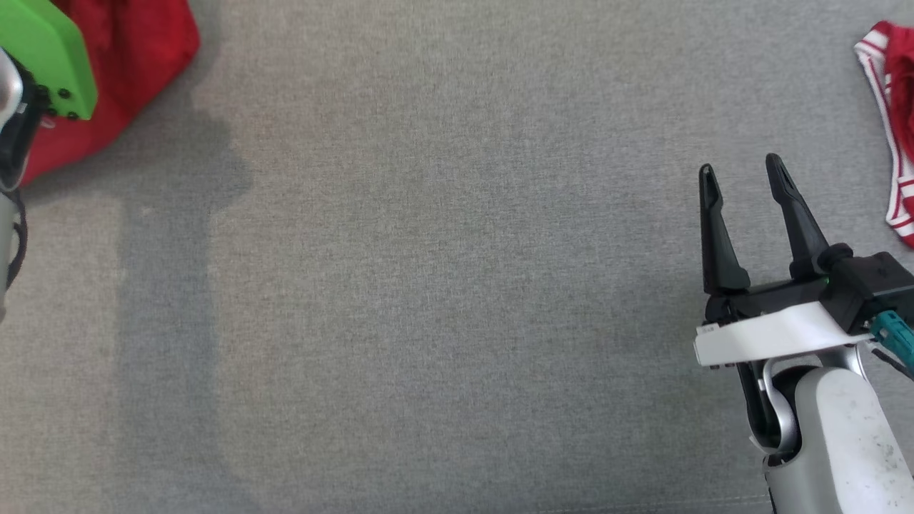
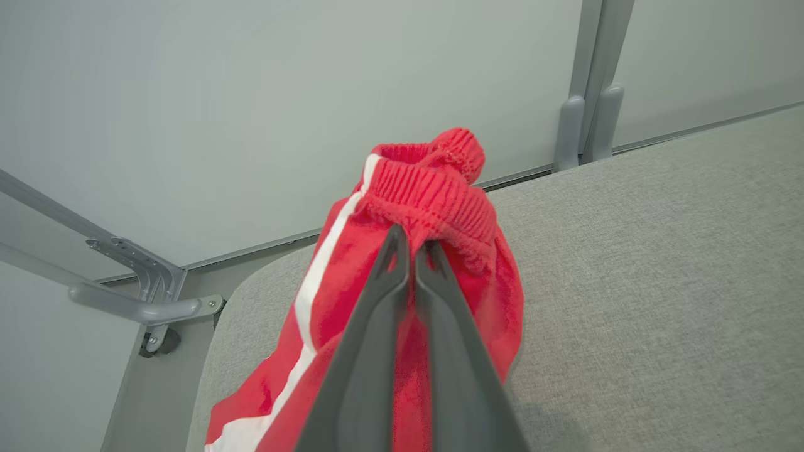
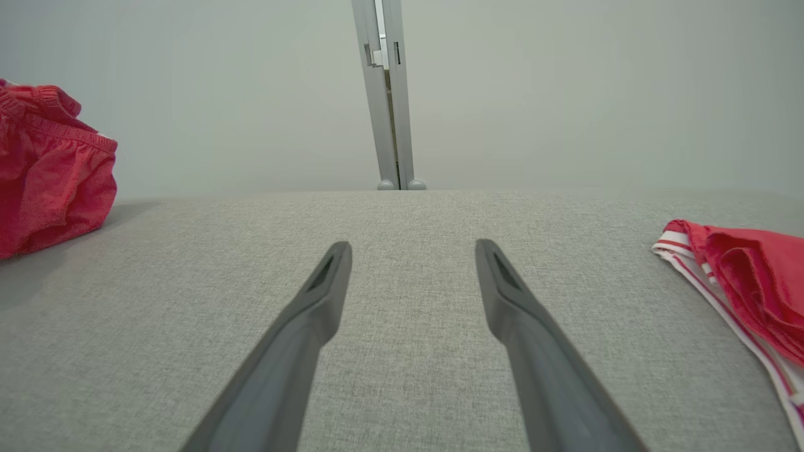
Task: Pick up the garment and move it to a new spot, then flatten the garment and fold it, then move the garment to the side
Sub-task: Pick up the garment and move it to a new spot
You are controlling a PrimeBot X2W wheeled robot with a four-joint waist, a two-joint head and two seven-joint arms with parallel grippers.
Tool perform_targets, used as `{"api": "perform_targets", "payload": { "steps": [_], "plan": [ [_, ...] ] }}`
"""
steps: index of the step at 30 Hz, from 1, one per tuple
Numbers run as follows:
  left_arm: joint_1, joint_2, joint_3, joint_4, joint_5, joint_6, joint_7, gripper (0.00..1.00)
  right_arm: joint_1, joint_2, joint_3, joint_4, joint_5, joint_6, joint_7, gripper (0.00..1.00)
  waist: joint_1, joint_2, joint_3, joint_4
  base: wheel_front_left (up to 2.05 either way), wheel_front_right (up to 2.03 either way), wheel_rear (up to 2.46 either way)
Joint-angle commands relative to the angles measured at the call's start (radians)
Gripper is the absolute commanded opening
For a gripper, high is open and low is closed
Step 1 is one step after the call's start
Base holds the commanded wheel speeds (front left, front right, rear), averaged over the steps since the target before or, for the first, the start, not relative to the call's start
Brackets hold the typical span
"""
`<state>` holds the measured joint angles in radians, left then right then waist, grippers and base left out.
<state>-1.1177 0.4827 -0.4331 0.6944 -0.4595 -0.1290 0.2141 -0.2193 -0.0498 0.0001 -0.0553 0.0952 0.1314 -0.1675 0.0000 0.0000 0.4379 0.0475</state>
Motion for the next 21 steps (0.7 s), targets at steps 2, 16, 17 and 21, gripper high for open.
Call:
{"api": "perform_targets", "payload": {
  "steps": [2, 16, 17, 21],
  "plan": [
    [0.008, 0.003, -0.053, -0.049, -0.029, -0.002, 0.013, 0.0, 0.03, -0.001, -0.016, 0.028, 0.014, -0.002, -0.017, 1.0, 0.0, 0.0, -0.162, -0.036, 0.0, 0.0, 0.0],
    [0.266, -0.133, -0.268, -0.278, -0.189, 0.011, -0.052, 0.0, 0.122, -0.001, -0.054, 0.098, 0.065, -0.002, -0.052, 1.0, 0.0, 0.0, -0.283, -0.12, 0.0, 0.0, 0.0],
    [0.292, -0.149, -0.276, -0.277, -0.191, 0.016, -0.068, 0.0, 0.124, -0.002, -0.054, 0.1, 0.068, -0.002, -0.055, 1.0, 0.0, 0.0, -0.28, -0.124, 0.0, 0.0, 0.0],
    [0.414, -0.234, -0.298, -0.247, -0.209, 0.05, -0.162, 0.0, 0.125, -0.001, -0.049, 0.11, 0.077, -0.002, -0.063, 1.0, 0.0, 0.0, -0.266, -0.136, 0.0, 0.0, 0.0]
  ]
}}
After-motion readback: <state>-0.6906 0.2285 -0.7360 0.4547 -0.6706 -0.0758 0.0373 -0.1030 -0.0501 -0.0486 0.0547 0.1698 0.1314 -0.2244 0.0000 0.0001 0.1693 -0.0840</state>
